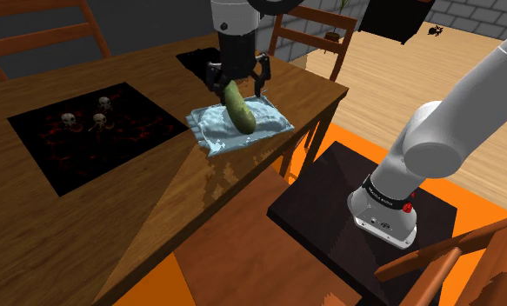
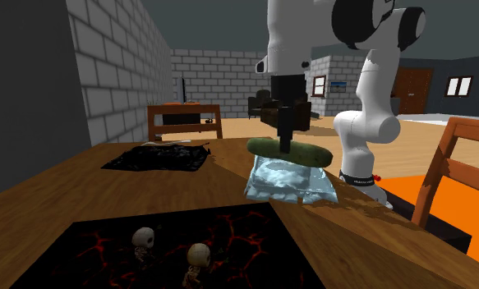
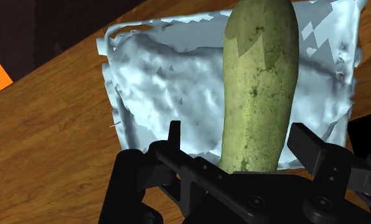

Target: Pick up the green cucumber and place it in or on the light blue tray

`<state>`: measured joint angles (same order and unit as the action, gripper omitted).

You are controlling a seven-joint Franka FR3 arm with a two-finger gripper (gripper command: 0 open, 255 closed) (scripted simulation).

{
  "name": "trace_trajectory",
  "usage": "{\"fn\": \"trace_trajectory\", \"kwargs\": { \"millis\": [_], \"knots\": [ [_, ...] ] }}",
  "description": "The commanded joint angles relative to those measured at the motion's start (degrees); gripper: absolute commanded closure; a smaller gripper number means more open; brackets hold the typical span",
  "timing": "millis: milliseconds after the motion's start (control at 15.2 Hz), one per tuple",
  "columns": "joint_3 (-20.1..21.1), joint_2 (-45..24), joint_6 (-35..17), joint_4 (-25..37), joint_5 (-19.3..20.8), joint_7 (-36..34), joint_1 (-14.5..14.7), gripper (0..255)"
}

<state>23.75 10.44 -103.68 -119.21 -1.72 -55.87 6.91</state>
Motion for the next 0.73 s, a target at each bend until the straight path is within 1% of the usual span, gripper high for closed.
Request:
{"fn": "trace_trajectory", "kwargs": {
  "millis": [0, 132, 660],
  "knots": [
    [-0.03, 0.04, 2.91, 2.85, 0.02, -0.05, -0.01, 0],
    [-0.04, -0.2, 6.35, 6.51, 0.13, -0.13, -0.05, 0],
    [-0.04, -0.2, 6.35, 6.51, 0.13, -0.13, -0.05, 0]
  ]
}}
